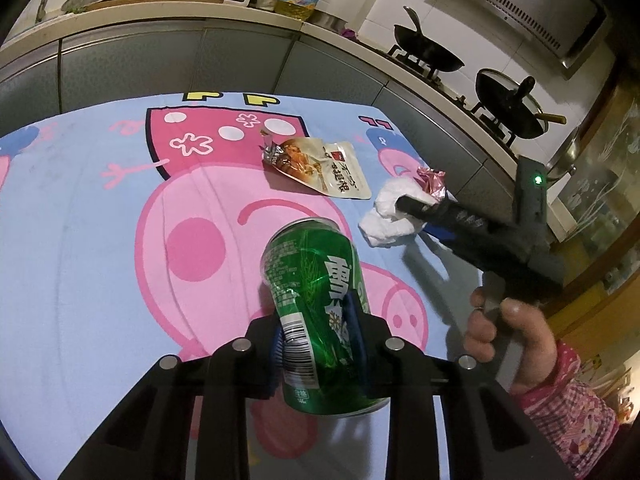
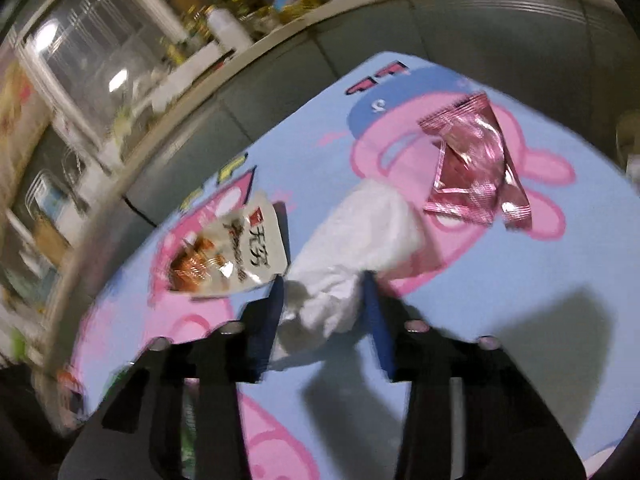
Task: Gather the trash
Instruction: 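Hold the green can in the left tool while the right tool grasps the white tissue, then carry the can and tissue to the beige bin and open both tools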
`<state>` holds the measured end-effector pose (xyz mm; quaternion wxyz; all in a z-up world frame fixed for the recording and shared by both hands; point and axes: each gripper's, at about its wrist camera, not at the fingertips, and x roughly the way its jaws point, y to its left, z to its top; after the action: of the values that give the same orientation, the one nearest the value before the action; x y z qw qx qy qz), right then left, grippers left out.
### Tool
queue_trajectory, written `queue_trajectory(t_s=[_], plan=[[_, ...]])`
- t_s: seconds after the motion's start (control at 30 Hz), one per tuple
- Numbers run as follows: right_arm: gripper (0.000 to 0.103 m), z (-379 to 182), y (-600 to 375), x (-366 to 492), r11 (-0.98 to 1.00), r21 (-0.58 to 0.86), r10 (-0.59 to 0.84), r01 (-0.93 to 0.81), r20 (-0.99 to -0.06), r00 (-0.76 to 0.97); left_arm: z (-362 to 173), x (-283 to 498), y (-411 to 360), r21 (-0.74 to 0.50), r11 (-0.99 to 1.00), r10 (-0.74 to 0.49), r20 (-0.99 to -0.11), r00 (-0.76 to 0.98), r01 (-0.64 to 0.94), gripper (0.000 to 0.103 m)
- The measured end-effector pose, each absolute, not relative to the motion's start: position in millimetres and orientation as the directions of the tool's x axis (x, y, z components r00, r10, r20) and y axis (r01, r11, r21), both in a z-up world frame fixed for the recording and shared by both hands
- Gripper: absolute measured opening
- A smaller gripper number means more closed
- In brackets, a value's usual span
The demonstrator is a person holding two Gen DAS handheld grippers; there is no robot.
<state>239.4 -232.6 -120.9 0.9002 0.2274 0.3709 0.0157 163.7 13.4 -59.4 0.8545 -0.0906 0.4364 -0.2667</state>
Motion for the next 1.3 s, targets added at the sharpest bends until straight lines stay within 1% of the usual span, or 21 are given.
queue_trajectory(t_s=[0.03, 0.07, 0.1, 0.2, 0.27, 0.4, 0.53, 0.7, 0.97, 1.17, 1.27, 1.3], plan=[[0.015, -122, -229, 239, 0.911, 0.390, 0.179, 0.135, -0.669, 0.721, -59, 163, 14, -0.386, 0.842, -0.533, -0.698, 0.478, 0.376, 0.028], [0.012, -123, -229, 236, 0.911, 0.391, 0.183, 0.131, -0.669, 0.720, -59, 163, 13, -0.385, 0.843, -0.532, -0.699, 0.478, 0.375, 0.028], [0.010, -125, -230, 232, 0.904, 0.409, 0.201, 0.127, -0.667, 0.717, -59, 163, 14, -0.385, 0.844, -0.531, -0.699, 0.478, 0.374, 0.028], [0.010, -126, -232, 212, 0.888, 0.448, 0.248, 0.102, -0.655, 0.714, -57, 160, 12, -0.391, 0.841, -0.536, -0.699, 0.473, 0.375, 0.027], [0.010, -126, -233, 191, 0.880, 0.469, 0.282, 0.077, -0.646, 0.709, -54, 157, 11, -0.398, 0.834, -0.547, -0.693, 0.470, 0.383, 0.023], [0.010, -123, -240, 145, 0.876, 0.481, 0.314, 0.040, -0.630, 0.710, -46, 150, -1, -0.411, 0.814, -0.573, -0.684, 0.452, 0.411, 0.020], [0.010, -120, -255, 111, 0.885, 0.464, 0.302, 0.033, -0.628, 0.717, -41, 148, -23, -0.422, 0.791, -0.599, -0.680, 0.422, 0.443, 0.017], [0.010, -120, -295, 89, 0.877, 0.471, 0.248, 0.092, -0.608, 0.754, -35, 153, -71, -0.421, 0.753, -0.630, -0.683, 0.370, 0.505, 0.013], [0.010, -118, -420, 75, 0.809, 0.525, 0.107, 0.265, -0.574, 0.812, -29, 177, -213, -0.381, 0.648, -0.662, -0.710, 0.241, 0.659, 0.011], [0.010, -128, -519, 76, 0.738, 0.549, 0.006, 0.391, -0.586, 0.811, -27, 189, -343, -0.373, 0.533, -0.686, -0.715, 0.131, 0.759, 0.012], [0.014, -136, -555, 82, 0.715, 0.547, -0.024, 0.434, -0.602, 0.798, -29, 191, -390, -0.354, 0.494, -0.684, -0.722, 0.104, 0.794, 0.012], [0.018, -138, -564, 87, 0.717, 0.540, -0.029, 0.441, -0.609, 0.793, -35, 191, -410, -0.345, 0.483, -0.675, -0.732, 0.091, 0.805, 0.013]])
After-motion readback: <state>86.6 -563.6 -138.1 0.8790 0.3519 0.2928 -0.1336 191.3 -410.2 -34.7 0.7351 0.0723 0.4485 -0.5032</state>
